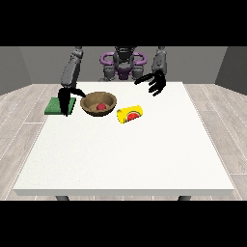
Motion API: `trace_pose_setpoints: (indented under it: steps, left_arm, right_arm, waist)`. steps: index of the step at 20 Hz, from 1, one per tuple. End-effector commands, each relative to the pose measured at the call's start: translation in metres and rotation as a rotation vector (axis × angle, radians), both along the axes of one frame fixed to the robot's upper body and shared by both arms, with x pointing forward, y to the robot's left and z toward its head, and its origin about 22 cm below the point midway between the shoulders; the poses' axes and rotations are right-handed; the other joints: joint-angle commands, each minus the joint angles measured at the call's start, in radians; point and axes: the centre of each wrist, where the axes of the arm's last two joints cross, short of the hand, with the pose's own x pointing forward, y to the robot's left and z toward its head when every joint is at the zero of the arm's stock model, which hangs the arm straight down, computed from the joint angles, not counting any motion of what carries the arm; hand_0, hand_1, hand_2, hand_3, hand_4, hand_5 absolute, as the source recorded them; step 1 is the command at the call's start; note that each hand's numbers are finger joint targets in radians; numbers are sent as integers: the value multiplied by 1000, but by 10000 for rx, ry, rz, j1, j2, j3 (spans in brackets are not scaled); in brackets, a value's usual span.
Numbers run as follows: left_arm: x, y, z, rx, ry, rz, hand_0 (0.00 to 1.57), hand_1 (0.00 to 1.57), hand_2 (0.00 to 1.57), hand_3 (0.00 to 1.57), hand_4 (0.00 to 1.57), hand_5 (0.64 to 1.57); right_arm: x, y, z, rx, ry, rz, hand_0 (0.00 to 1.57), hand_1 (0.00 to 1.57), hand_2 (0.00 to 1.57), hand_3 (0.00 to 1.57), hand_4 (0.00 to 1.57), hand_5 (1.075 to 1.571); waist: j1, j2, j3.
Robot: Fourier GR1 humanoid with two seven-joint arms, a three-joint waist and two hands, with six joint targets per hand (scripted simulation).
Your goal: Pick the cup and pour the ball into the bowl, then pick the bowl and place it on the pad
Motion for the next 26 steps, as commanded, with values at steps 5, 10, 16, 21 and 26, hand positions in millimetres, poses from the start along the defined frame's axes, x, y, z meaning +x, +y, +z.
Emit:
trace_pose_setpoints:
  steps: [5,10,16,21,26]
  left_arm:
    - [2,39,-31,-1024,1047,44,0,0,0,0,0,1526]
    - [-4,13,-14,-782,1077,-600,0,0,0,0,0,1546]
    - [-6,18,14,-762,351,-936,0,0,0,0,0,1555]
    - [-10,5,24,-471,6,-1276,0,0,0,0,0,1558]
    - [-14,4,2,-592,556,-1217,0,0,0,0,0,1562]
  right_arm:
    - [-9,19,-27,-220,1195,783,0,0,0,0,0,1543]
    - [-4,21,-34,229,1111,242,0,0,0,0,193,1549]
    - [-14,24,-55,455,1132,-39,0,0,0,0,199,1539]
    - [-7,38,-52,1015,551,-255,0,0,0,0,192,1528]
    - [-2,63,-54,1521,1202,-34,0,0,0,0,233,1532]
  waist:
    - [-763,-900,29]
    - [-169,-710,36]
    - [297,-135,39]
    - [709,218,43]
    - [656,-452,26]
